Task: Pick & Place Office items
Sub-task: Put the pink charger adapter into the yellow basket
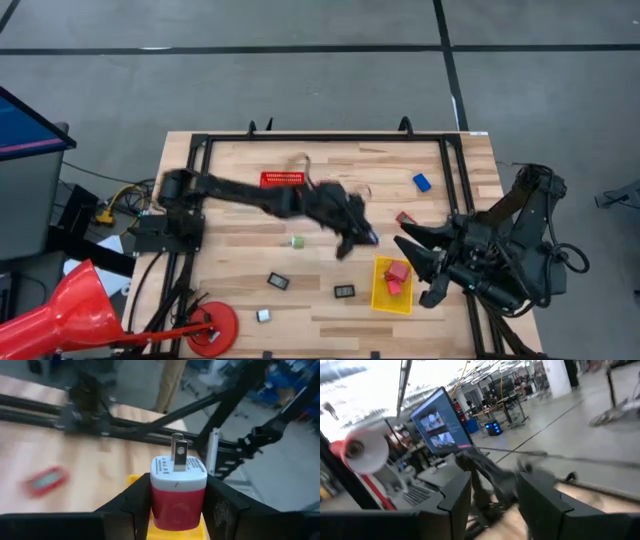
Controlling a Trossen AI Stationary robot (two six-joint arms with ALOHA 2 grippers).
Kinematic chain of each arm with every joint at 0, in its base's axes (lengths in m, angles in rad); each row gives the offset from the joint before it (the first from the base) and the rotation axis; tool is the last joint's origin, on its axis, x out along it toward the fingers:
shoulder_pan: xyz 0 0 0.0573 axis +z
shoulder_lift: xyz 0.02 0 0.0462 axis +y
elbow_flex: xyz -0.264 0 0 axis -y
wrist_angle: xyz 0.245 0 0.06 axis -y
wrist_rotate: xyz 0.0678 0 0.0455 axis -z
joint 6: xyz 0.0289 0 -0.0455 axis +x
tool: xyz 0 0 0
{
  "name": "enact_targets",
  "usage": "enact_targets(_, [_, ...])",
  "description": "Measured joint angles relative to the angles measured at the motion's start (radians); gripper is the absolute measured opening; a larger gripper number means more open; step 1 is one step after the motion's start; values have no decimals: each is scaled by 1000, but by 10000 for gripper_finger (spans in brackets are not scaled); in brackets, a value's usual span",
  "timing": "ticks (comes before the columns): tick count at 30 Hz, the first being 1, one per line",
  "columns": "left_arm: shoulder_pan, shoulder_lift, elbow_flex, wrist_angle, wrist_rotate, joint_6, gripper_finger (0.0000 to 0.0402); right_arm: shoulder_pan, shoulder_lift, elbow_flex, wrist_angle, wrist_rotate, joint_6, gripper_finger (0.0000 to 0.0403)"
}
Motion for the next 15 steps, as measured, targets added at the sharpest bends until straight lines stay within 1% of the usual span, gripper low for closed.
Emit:
enact_targets(3, [37,-127,-1,-126,46,61,135,5,0,0,-8,16,-115,157])
enact_targets(6, [54,-245,-1,-199,78,88,137,5,0,0,-16,17,-263,157])
enact_targets(8, [56,-310,-1,-223,86,77,137,5,0,0,-20,40,-347,158])
enact_targets(11, [39,-376,-1,-190,87,19,137,-10,0,0,-42,51,-465,162])
enact_targets(14, [16,-414,-1,-116,89,-45,138,-54,19,0,-31,36,-584,171])
enact_targets(15, [14,-416,1,-69,91,-60,138,-67,26,0,-31,24,-617,175])
